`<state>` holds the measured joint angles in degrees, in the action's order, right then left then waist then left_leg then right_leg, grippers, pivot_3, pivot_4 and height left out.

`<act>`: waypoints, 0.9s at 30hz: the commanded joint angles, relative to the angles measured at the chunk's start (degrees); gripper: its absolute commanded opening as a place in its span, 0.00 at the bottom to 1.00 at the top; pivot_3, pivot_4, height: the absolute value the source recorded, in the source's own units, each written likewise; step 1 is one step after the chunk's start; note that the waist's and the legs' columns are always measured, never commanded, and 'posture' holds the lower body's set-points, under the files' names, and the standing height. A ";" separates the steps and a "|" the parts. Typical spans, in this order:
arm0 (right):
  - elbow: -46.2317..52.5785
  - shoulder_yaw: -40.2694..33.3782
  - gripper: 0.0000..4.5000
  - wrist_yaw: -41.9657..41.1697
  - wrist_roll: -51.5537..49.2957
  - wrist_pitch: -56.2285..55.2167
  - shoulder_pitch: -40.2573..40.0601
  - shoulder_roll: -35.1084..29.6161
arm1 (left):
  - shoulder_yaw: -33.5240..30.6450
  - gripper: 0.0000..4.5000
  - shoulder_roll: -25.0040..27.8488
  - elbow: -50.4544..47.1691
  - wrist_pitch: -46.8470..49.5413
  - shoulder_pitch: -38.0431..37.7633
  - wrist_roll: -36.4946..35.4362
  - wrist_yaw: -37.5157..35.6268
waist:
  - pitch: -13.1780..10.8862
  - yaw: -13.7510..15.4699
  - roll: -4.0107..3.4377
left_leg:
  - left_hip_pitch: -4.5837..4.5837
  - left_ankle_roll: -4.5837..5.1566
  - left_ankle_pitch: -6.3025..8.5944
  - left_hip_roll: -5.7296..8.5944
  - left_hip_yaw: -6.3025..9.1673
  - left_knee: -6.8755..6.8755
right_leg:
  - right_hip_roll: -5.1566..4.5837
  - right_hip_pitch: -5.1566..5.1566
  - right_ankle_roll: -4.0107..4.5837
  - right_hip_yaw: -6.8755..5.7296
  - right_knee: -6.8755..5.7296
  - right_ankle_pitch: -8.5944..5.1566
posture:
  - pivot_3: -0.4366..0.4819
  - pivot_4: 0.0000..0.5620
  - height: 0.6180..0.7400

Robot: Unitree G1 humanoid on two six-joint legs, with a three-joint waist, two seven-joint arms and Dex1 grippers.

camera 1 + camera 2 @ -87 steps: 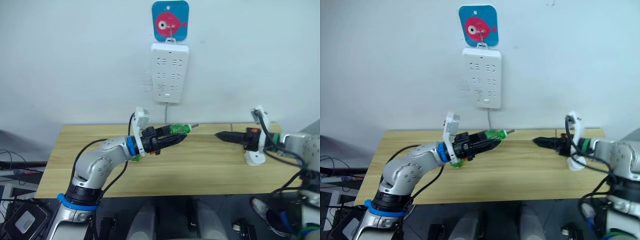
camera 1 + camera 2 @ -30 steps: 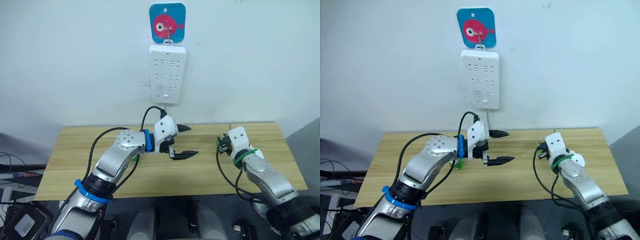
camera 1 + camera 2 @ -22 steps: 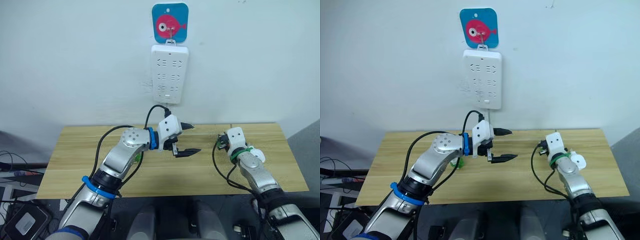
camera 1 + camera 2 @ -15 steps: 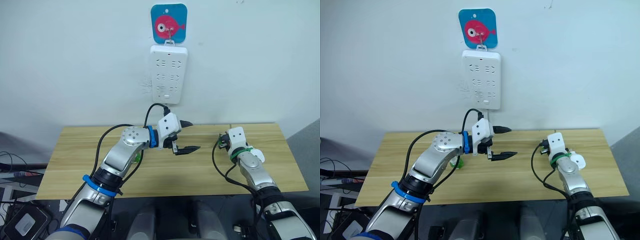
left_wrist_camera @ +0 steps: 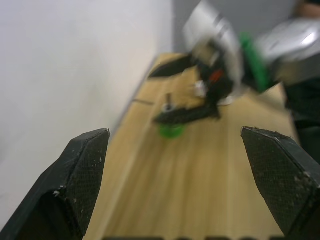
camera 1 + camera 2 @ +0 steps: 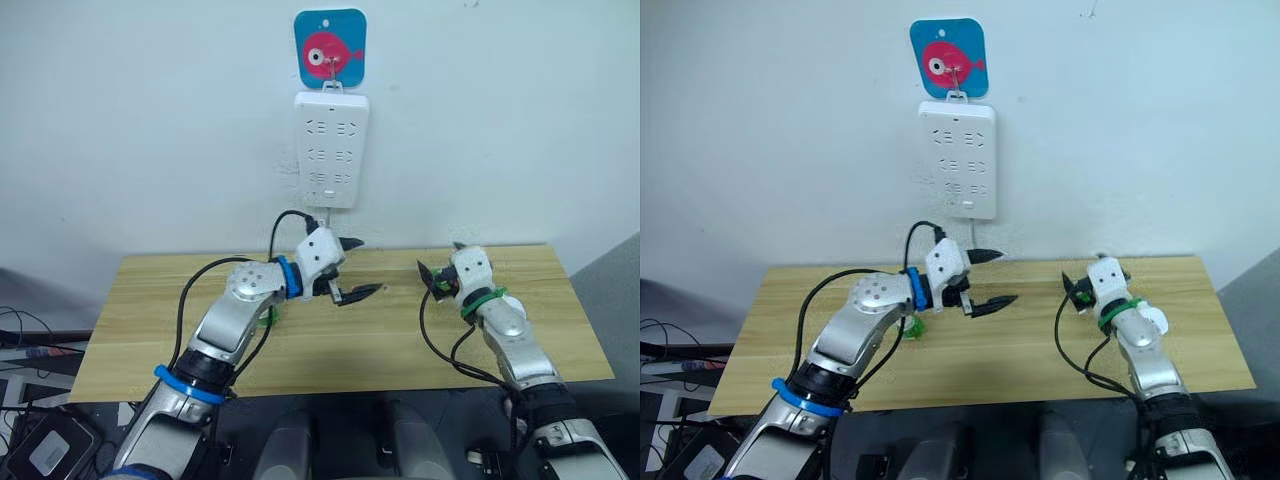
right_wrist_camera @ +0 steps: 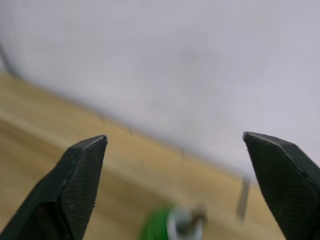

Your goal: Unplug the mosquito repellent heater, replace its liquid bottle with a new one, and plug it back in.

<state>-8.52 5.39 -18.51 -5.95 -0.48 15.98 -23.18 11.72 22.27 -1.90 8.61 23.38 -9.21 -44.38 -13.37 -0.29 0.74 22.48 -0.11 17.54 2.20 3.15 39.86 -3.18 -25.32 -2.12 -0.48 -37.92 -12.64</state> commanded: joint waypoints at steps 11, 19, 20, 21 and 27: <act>23.64 6.69 0.99 -28.09 -12.01 22.95 4.65 -9.55 | -16.43 1.00 -0.10 -15.36 -4.10 -31.55 -1.34 13.07 | -0.17 0.79 0.05 | 0.01 0.23 0.13 0.09 0.29 0.02 | -0.16 0.18 0.02 -0.06 0.21 -0.02 | 0.59 0.48 1.00; 24.91 9.51 0.99 -35.78 -14.97 28.65 11.75 -8.97 | -16.85 1.00 -5.91 -4.07 -17.00 -35.83 1.26 17.01 | -0.37 1.49 0.10 | -0.02 0.24 0.14 0.08 0.35 0.01 | -0.20 0.22 0.03 -0.12 0.25 -0.02 | 0.61 0.52 1.00; 25.30 9.78 0.99 -36.72 -15.46 29.34 12.66 -9.03 | -16.92 1.00 -6.65 -1.31 -19.15 -35.35 1.71 17.62 | -0.40 1.52 0.12 | -0.01 0.24 0.14 0.09 0.34 0.01 | -0.21 0.22 0.04 -0.12 0.27 -0.02 | 0.61 0.52 1.00; 25.58 10.25 0.99 -37.74 -15.55 29.63 13.46 -9.24 | -17.06 1.00 -7.28 1.40 -21.31 -34.68 2.21 18.32 | -0.42 1.54 0.13 | 0.00 0.24 0.14 0.08 0.35 0.01 | -0.21 0.21 0.04 -0.13 0.27 -0.03 | 0.61 0.53 1.00; 26.04 10.65 0.99 -40.25 -16.71 33.16 17.32 -9.13 | -16.83 1.00 -9.14 13.87 -29.80 -30.75 3.37 20.05 | -0.61 1.61 0.24 | 0.05 0.24 0.15 0.12 0.45 -0.01 | -0.29 0.20 0.04 -0.23 0.30 -0.03 | 0.59 0.54 1.00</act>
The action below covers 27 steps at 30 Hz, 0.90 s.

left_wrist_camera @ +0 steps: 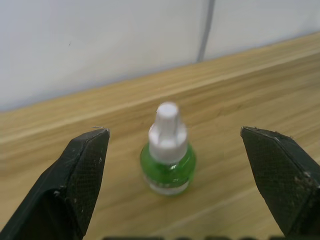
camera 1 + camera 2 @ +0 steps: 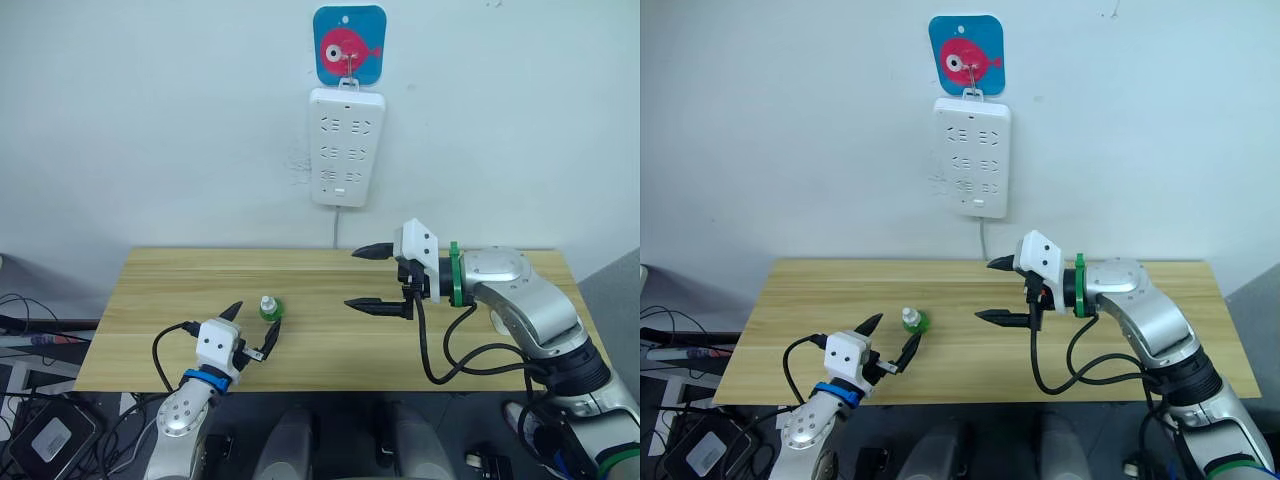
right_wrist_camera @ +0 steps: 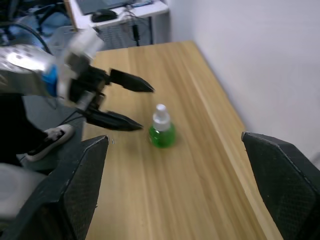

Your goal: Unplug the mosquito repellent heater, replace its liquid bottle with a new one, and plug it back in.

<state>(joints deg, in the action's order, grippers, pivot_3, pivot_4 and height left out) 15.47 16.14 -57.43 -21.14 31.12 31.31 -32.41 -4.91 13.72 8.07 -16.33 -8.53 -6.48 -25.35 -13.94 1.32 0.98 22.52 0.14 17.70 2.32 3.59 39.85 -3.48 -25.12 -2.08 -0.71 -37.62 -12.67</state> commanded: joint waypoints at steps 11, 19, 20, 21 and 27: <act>5.32 -0.79 0.99 -0.84 -2.97 7.63 4.91 -1.17 | -0.22 1.00 -3.42 29.65 -15.04 14.05 1.00 1.71 | -0.35 -0.20 0.17 | 0.07 0.00 0.00 0.01 0.06 -0.02 | -0.04 -0.05 0.00 -0.09 0.04 0.00 | 0.53 0.56 1.00; 9.30 -1.75 0.99 -1.48 -5.04 8.96 3.91 -3.13 | -0.33 1.00 -4.33 39.58 -20.31 18.60 1.94 2.96 | -0.71 -1.04 0.30 | 0.11 -0.01 0.00 0.01 0.09 -0.02 | -0.06 -0.08 0.00 -0.12 0.07 0.00 | 0.50 0.55 1.00; 9.56 -1.89 0.99 -1.46 -5.26 8.87 3.61 -3.14 | -0.30 1.00 -4.23 40.12 -20.68 18.81 2.03 3.14 | -0.72 -1.15 0.30 | 0.11 -0.01 0.00 0.01 0.09 -0.03 | -0.06 -0.08 0.00 -0.12 0.07 0.00 | 0.50 0.55 1.00; 9.77 -2.04 0.99 -1.41 -5.61 8.84 3.28 -3.01 | -0.23 1.00 -4.09 40.56 -21.09 18.96 2.27 3.43 | -0.72 -1.20 0.31 | 0.11 -0.01 0.00 0.01 0.10 -0.03 | -0.06 -0.08 0.00 -0.12 0.07 0.00 | 0.50 0.55 1.00; 10.65 -2.25 1.00 -1.03 -6.55 7.57 1.57 -1.91 | -0.21 0.66 -3.43 41.43 -22.00 19.53 2.49 3.71 | -0.84 -1.37 0.32 | 0.11 0.00 0.01 0.00 0.11 -0.04 | -0.06 -0.07 -0.01 -0.12 0.08 0.00 | 0.50 0.56 1.00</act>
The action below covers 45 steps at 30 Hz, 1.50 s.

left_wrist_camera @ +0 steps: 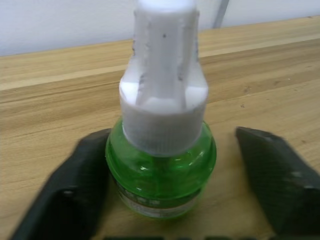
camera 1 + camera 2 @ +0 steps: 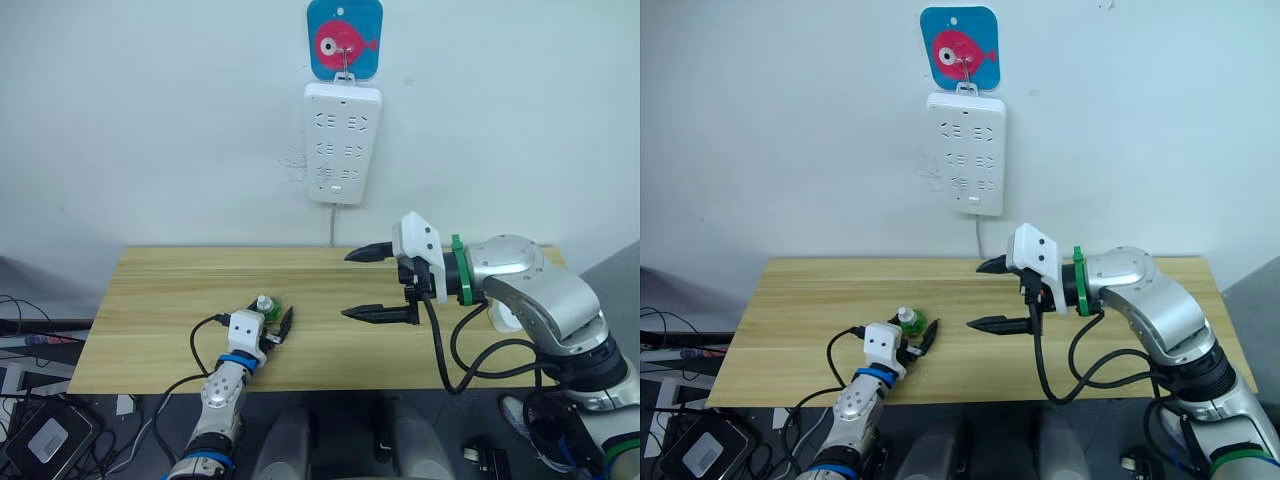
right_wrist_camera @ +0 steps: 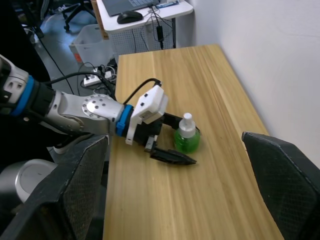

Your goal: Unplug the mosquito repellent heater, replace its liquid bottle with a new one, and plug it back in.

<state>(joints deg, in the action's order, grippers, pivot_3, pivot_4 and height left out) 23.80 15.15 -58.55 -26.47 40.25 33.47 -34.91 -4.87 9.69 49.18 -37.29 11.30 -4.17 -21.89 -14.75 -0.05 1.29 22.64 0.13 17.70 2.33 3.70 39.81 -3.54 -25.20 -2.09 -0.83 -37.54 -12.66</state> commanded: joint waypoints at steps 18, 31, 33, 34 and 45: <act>5.09 -2.11 1.00 7.31 2.49 -6.28 -12.50 1.65 | 13.96 0.50 19.08 -42.32 36.88 7.82 -12.89 -37.99 | -0.65 1.00 -0.16 | 0.30 -0.27 -0.15 0.05 0.26 0.00 | 0.01 0.04 0.00 -0.17 0.46 0.01 | 0.57 0.49 1.00; 14.52 -2.46 1.00 23.75 -1.69 8.39 -6.73 13.28 | 16.45 0.50 19.30 -40.66 45.61 19.93 -14.77 -51.02 | -0.62 -0.09 -0.19 | 0.30 -0.36 -0.20 0.04 0.26 0.01 | 0.18 -0.02 -0.01 -0.15 0.40 0.01 | 0.49 0.42 1.00; 14.57 -2.16 1.00 24.47 -1.52 9.00 -6.26 13.30 | 16.22 0.50 19.12 -40.87 46.38 20.11 -14.95 -51.23 | -0.62 -0.07 -0.19 | 0.31 -0.36 -0.21 0.05 0.26 0.01 | 0.18 -0.03 -0.01 -0.15 0.40 0.01 | 0.49 0.41 1.00; 14.21 -1.87 0.96 24.81 -1.25 9.24 -5.78 13.36 | 16.19 0.50 18.98 -41.28 46.69 20.15 -15.13 -51.32 | -0.62 -0.07 -0.19 | 0.31 -0.36 -0.21 0.05 0.26 0.01 | 0.18 -0.03 -0.01 -0.15 0.40 0.01 | 0.49 0.41 1.00; 10.92 0.46 0.71 25.17 -1.01 11.32 -3.03 13.38 | 15.55 0.50 19.33 -44.13 47.20 18.72 -14.84 -51.40 | -0.61 -0.08 -0.20 | 0.30 -0.36 -0.21 0.04 0.24 0.03 | 0.24 -0.06 -0.01 -0.11 0.31 0.01 | 0.52 0.41 1.00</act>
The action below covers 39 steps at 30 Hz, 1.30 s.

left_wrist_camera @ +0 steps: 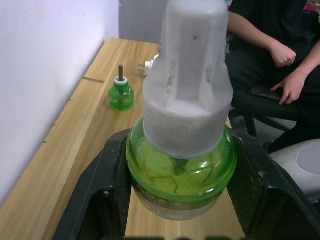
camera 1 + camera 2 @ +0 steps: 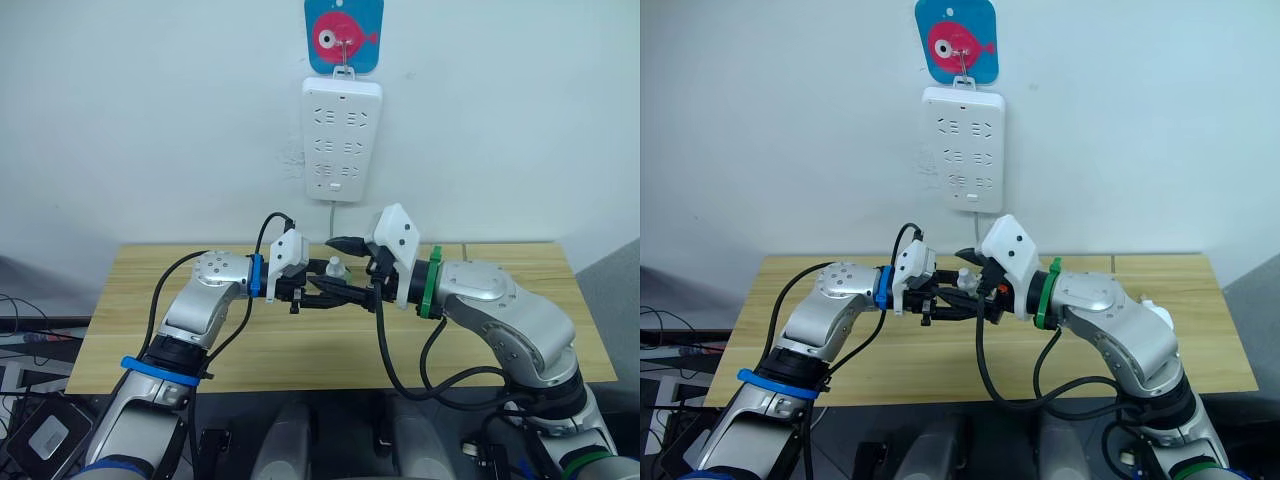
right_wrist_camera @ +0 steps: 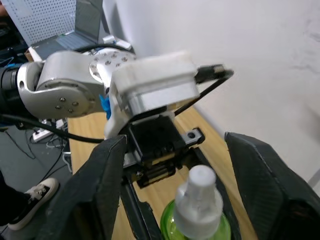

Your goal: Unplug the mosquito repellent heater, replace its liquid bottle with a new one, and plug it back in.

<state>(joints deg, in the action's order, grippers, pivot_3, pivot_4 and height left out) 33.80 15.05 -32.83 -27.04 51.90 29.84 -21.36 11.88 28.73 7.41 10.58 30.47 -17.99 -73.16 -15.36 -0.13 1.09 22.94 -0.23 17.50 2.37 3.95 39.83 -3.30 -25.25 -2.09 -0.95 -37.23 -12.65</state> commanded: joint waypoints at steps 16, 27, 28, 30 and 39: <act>-2.52 1.20 0.71 -1.66 0.83 -3.74 -2.44 -1.77 | -1.89 0.50 -0.19 -3.71 -0.13 -0.62 -1.42 0.81 | 0.00 0.02 0.00 | -0.01 0.00 0.00 0.01 0.00 0.02 | 0.02 0.00 0.00 0.01 -0.05 0.00 | 0.54 0.44 1.00; -3.37 0.08 0.24 -2.25 -0.38 -5.67 -3.24 0.19 | -1.49 0.50 -0.18 -2.81 -0.75 -0.51 -0.71 0.29 | 0.00 0.01 0.00 | -0.02 0.00 0.00 0.00 0.01 0.04 | 0.02 -0.01 0.00 0.01 -0.12 0.00 | 0.53 0.45 1.00; -3.33 0.25 0.24 -2.47 -0.32 -5.91 -3.33 0.11 | -1.45 0.50 -0.19 -2.80 -0.77 -0.54 -0.66 0.25 | 0.00 0.01 0.00 | -0.02 0.00 0.00 0.00 0.01 0.04 | 0.02 -0.01 0.00 0.00 -0.13 0.00 | 0.53 0.45 1.00; -3.21 1.00 0.24 -3.24 -0.06 -6.74 -3.36 -0.18 | -1.36 0.50 -0.29 -2.82 -0.96 -0.73 -0.51 0.22 | 0.00 0.01 0.00 | -0.02 0.00 0.00 0.00 0.01 0.04 | 0.02 -0.01 0.00 0.01 -0.14 0.00 | 0.53 0.45 1.00; -12.62 6.62 0.24 -30.31 -2.97 -18.92 5.34 -3.33 | 3.15 0.50 -0.94 -3.49 -5.86 -0.18 0.27 -6.83 | 0.00 0.17 0.00 | -0.08 0.01 0.00 0.04 -0.05 0.11 | 0.13 -0.03 0.00 -0.01 -0.36 0.00 | 0.61 0.42 1.00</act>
<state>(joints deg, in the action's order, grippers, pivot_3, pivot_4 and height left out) 19.05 18.33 -53.68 -25.40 38.04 32.90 -26.89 12.03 28.87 6.05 6.12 29.51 -17.98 -78.44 -15.36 0.04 1.09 22.82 -0.21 17.50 2.41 3.87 39.94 -3.15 -25.28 -2.10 -0.96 -37.63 -12.65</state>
